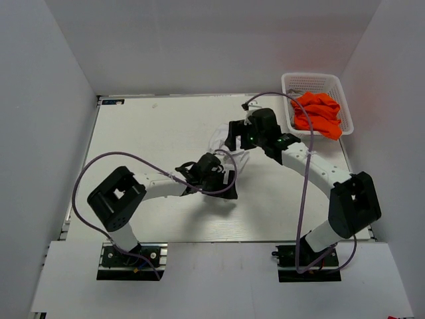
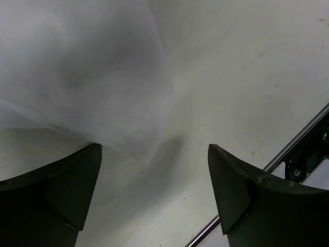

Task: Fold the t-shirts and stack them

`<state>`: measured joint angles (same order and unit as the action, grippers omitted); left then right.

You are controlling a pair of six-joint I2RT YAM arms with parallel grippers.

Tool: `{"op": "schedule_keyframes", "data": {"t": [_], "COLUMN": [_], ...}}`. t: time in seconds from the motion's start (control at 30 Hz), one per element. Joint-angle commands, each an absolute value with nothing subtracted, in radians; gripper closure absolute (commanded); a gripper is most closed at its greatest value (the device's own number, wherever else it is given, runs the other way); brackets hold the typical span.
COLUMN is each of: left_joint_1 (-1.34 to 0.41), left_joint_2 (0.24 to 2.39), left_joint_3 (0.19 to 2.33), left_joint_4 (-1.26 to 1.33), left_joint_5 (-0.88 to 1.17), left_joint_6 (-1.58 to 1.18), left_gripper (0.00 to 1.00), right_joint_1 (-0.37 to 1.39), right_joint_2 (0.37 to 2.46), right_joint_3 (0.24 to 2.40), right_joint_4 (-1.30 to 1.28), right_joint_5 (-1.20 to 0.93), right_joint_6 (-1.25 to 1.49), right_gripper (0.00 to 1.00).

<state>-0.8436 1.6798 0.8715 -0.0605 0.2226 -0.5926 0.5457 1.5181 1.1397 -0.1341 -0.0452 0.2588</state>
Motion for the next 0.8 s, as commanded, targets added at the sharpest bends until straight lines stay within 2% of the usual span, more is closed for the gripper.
{"op": "schedule_keyframes", "data": {"t": [0.0,0.03,0.13,0.2,0.23,0.27,0.37,0.63,0.7,0.73,0.77], "left_joint_1": [-0.887,-0.887,-0.906,-0.907,-0.907,-0.907,-0.907,-0.907,-0.907,-0.907,-0.907], "left_joint_2": [1.724,1.724,1.735,1.735,1.735,1.726,1.683,1.488,1.468,1.454,1.454], "left_joint_3": [0.929,0.930,0.942,0.942,0.942,0.928,0.904,0.762,0.750,0.741,0.741], "left_joint_4": [-0.141,-0.153,-0.192,-0.212,-0.212,-0.212,-0.221,-0.143,-0.143,-0.143,-0.143], "left_joint_5": [0.126,0.114,0.059,0.014,-0.001,-0.018,-0.092,-0.201,-0.221,-0.221,-0.245], "left_joint_6": [-0.583,-0.583,-0.583,-0.592,-0.601,-0.610,-0.641,-0.652,-0.652,-0.652,-0.652], "left_gripper": [0.09,0.19,0.40,0.64,0.65,0.76,1.00,1.00,1.00,1.00,1.00], "right_joint_1": [0.584,0.584,0.600,0.617,0.621,0.621,0.632,0.644,0.643,0.646,0.641], "right_joint_2": [1.554,1.568,1.614,1.656,1.666,1.692,1.750,1.855,1.868,1.870,1.873], "right_joint_3": [1.206,1.212,1.253,1.282,1.290,1.317,1.363,1.428,1.424,1.422,1.424], "right_joint_4": [-0.144,-0.152,-0.166,-0.167,-0.167,-0.176,-0.196,-0.195,-0.158,-0.149,-0.138], "right_joint_5": [-0.041,-0.040,-0.055,-0.095,-0.104,-0.124,-0.159,-0.150,-0.155,-0.153,-0.149], "right_joint_6": [0.271,0.275,0.296,0.311,0.314,0.334,0.379,0.501,0.518,0.526,0.526], "right_gripper": [0.10,0.10,0.10,0.10,0.10,0.10,0.10,0.11,0.29,0.57,0.75]}}
